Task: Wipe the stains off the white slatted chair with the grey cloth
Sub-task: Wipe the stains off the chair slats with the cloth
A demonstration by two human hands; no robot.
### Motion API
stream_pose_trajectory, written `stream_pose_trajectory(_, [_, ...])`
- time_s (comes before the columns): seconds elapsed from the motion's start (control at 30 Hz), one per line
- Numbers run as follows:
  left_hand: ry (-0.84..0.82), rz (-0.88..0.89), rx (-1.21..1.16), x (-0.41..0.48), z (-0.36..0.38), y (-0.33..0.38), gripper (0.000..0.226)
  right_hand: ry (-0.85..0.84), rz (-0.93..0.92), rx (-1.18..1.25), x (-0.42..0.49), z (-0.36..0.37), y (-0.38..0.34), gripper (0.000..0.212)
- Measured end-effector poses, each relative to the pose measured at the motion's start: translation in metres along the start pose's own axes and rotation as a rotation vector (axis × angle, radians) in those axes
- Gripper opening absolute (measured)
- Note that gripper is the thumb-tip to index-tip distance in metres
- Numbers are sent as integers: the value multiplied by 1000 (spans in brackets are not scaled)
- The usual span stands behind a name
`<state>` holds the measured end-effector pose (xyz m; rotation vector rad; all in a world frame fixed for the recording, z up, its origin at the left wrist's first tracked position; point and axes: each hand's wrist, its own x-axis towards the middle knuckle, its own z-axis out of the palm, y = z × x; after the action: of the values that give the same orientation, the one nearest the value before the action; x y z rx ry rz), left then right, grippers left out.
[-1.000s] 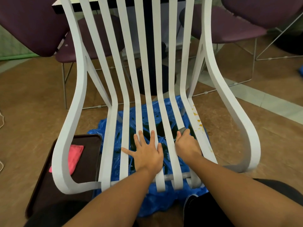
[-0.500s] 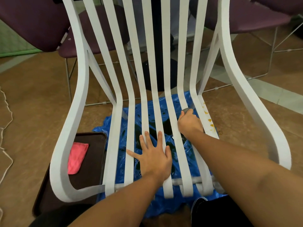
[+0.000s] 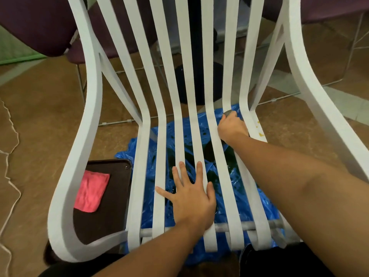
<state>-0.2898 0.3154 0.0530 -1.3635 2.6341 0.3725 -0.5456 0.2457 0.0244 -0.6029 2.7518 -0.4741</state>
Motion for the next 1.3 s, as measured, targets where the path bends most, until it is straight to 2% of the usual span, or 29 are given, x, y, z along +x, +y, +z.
stream_pose_trajectory(0.17, [-8,-4,-6,0,-1,1,62,-94,47,-18,19,-2,-11,47])
stream_pose_trajectory(0.27, [-18,-6,-13,0,-2,1,61,-94,23,-38,23,-4,-11,44])
stream_pose_trajectory(0.4, [-1,-5,-7,0,0,1,62,-63,31,92,24,-2,-7,41])
stream_pose_trajectory(0.47, [-7,-5,-3,0,0,1,62,-89,37,81,24,-4,-8,39])
stream_pose_trajectory(0.57, [-18,-11,-2,1,-1,1,62,-136,-12,24,22,-4,-7,47])
stream_pose_trajectory(0.7, [-7,-7,-13,0,-2,2,62,-109,-41,-44,3,-7,3,57])
stream_pose_trajectory(0.9, [-17,-7,-14,-2,-4,1,62,-19,-100,-114,-32,0,25,43])
stream_pose_trajectory(1.03, [-22,-8,-24,-2,-5,0,62,-52,-83,-153,-64,4,41,35])
stream_pose_trajectory(1.13, [-20,-13,-28,-4,-7,1,62,-12,-80,-138,-93,-1,50,35])
stream_pose_trajectory(1.2, [-15,-11,-29,-6,-8,1,62,-14,-11,-17,-109,-5,54,40])
stream_pose_trajectory(1.3, [-4,-9,-28,-6,-8,0,62,29,-46,91,-128,-3,66,45])
